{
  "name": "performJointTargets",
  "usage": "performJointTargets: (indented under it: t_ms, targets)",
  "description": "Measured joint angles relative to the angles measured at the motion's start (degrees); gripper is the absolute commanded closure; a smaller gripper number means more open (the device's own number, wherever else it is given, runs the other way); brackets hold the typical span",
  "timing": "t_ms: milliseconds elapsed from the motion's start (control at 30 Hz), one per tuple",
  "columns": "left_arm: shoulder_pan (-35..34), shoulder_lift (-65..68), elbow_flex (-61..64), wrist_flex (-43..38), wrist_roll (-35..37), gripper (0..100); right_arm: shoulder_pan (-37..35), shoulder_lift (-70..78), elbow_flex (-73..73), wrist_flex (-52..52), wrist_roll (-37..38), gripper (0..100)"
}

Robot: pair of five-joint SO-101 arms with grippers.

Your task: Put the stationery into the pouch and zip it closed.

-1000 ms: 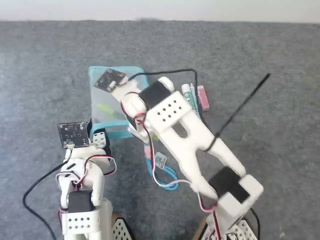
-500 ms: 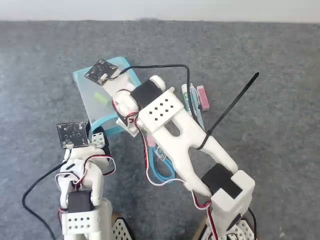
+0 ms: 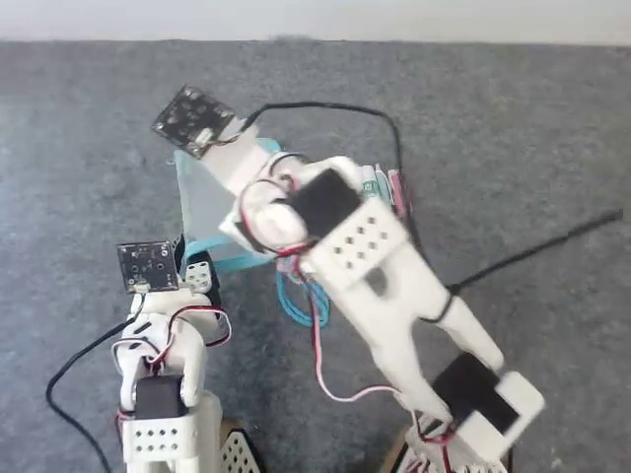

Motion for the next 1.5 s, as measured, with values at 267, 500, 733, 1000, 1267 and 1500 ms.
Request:
performJointTargets:
  t_ms: [267,500,733,1000,1267,1500]
  targets:
    - [0.00,0.00,0.00,0.00,0.00,99,8.53,-12.48,22.59,-2.11,2.99,82.9]
    - [0.00,0.00,0.00,0.00,0.00,99,26.20,-16.97,50.20,-16.53,4.84,82.4]
    - [0.00,0.00,0.00,0.00,0.00,99,34.37,-15.03,55.56,-25.14,4.92,76.3]
    - [0.00,0.00,0.00,0.53,-1.32,99,31.56,-2.99,55.30,-33.14,2.20,76.4]
    - [0.00,0.00,0.00,1.14,-2.29,99,32.53,6.86,53.19,-39.21,2.02,76.4]
    - [0.00,0.00,0.00,1.14,-2.29,99,31.74,9.93,52.92,-41.76,2.02,77.6]
